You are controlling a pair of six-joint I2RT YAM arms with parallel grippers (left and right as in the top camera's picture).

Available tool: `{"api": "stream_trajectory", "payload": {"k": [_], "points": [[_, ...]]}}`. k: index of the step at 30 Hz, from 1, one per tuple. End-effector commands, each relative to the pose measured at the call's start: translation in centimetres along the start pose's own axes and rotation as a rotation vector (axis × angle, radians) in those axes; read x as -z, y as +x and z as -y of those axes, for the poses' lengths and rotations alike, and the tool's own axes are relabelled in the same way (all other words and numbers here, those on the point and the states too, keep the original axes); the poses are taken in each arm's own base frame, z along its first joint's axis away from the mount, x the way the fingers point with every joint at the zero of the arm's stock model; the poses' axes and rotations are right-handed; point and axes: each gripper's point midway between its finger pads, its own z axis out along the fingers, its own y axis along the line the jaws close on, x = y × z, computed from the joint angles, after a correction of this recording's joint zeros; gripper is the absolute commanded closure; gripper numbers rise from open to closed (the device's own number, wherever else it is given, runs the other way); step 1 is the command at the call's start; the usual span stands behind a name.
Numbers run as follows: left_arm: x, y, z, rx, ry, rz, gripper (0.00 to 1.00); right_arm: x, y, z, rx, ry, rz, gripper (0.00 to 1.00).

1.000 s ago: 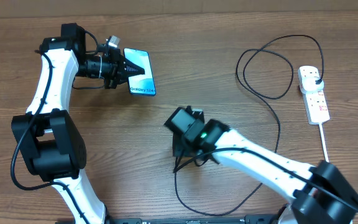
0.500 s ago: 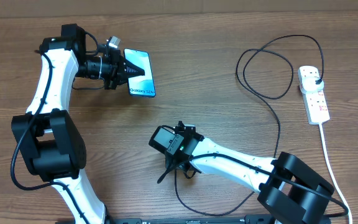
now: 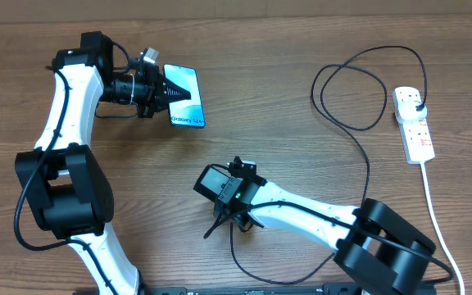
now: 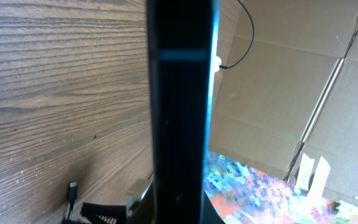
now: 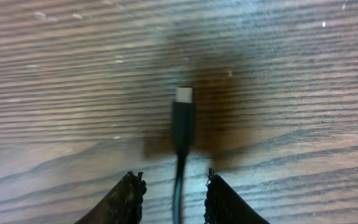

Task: Plug charger to phone and switch on socket
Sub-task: 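Grasp the USB-C plug with the right gripper and lift it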

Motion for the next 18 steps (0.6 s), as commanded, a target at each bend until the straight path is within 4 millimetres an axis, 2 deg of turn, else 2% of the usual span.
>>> {"api": "stream_trajectory", "payload": {"k": [1, 5, 13, 18], "points": [[0.8, 0.4, 2.3, -0.064, 0.035, 0.012, 0.96, -1.2, 0.4, 0.8, -0.005, 0.047, 0.000, 0.66], [0.7, 0.5, 2.3, -0.061, 0.035, 0.010, 0.96, -1.2, 0.2, 0.9, -0.004, 0.051, 0.008, 0.73], [0.8, 0.5, 2.4, -0.062, 0.040, 0.009, 0.96, -1.3, 0.3, 1.4, -0.002, 0.074, 0.009, 0.94], [0.8, 0.6, 2.9, -0.081, 0.074, 0.002, 0.96, -1.2, 0.5, 1.9, 0.002, 0.094, -0.002, 0.96]]}}
